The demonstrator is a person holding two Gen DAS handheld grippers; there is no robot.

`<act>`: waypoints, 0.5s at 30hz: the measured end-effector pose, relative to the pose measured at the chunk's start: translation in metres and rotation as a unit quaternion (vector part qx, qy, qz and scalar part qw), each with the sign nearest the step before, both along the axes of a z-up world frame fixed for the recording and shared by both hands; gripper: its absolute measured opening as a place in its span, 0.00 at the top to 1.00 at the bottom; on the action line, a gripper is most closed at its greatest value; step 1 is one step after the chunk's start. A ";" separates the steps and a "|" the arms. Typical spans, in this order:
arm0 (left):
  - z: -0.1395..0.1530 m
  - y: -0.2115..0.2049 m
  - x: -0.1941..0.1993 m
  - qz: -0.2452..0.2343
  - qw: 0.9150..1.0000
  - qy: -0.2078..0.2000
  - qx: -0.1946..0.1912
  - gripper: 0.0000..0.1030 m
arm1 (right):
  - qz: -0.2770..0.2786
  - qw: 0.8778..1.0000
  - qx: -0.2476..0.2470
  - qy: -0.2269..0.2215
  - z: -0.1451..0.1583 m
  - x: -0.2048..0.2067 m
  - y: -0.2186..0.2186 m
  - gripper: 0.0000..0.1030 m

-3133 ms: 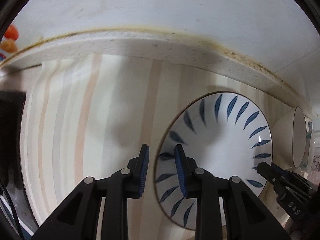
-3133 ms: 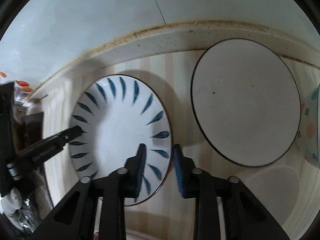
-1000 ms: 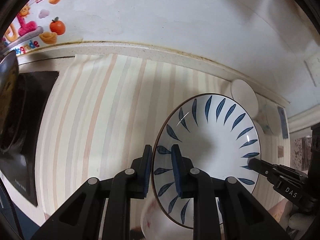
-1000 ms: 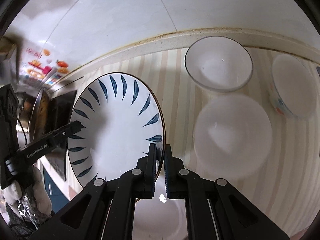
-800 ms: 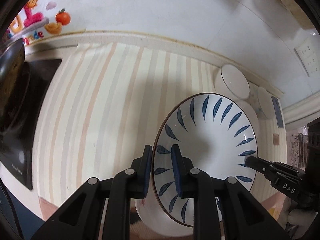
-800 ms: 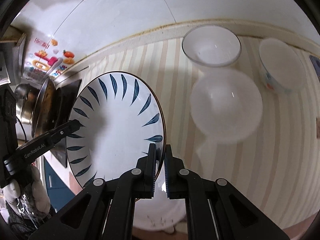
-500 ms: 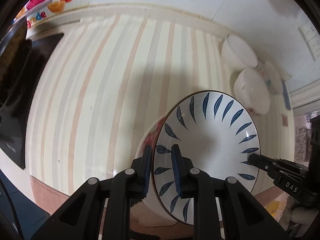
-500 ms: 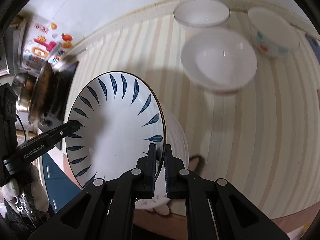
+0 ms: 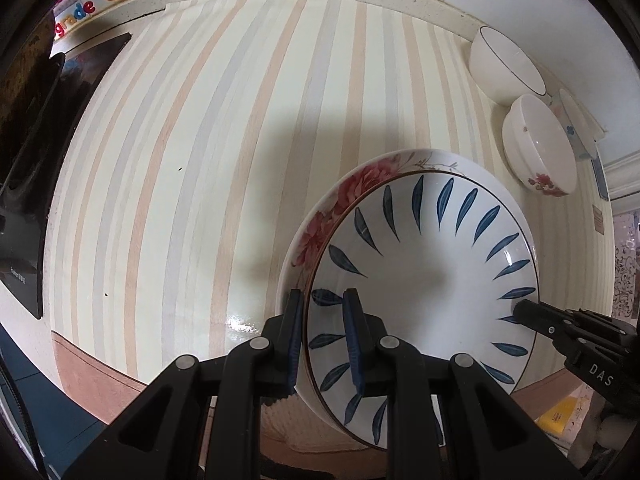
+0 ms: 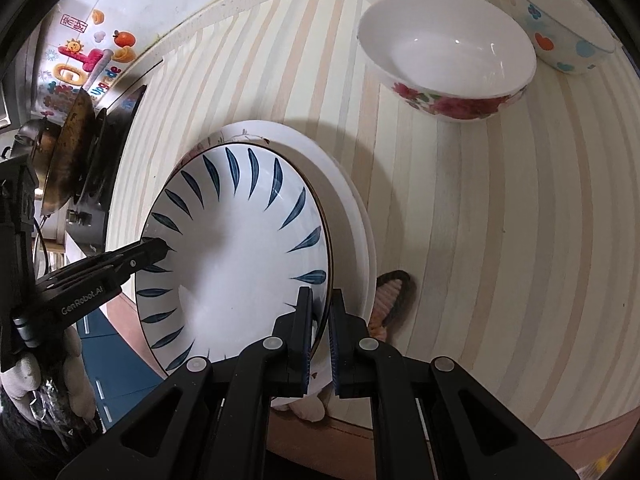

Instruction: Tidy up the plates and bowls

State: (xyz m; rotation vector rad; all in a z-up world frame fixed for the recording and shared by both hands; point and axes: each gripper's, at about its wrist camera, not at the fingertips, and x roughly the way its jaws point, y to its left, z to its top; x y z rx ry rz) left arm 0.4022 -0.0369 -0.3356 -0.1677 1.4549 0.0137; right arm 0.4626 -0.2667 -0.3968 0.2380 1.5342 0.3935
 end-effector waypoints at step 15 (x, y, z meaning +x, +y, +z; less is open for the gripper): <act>-0.009 -0.010 0.005 0.012 1.000 0.021 0.006 0.82 | -0.026 0.999 0.017 0.033 -0.002 0.010 -0.009 0.86</act>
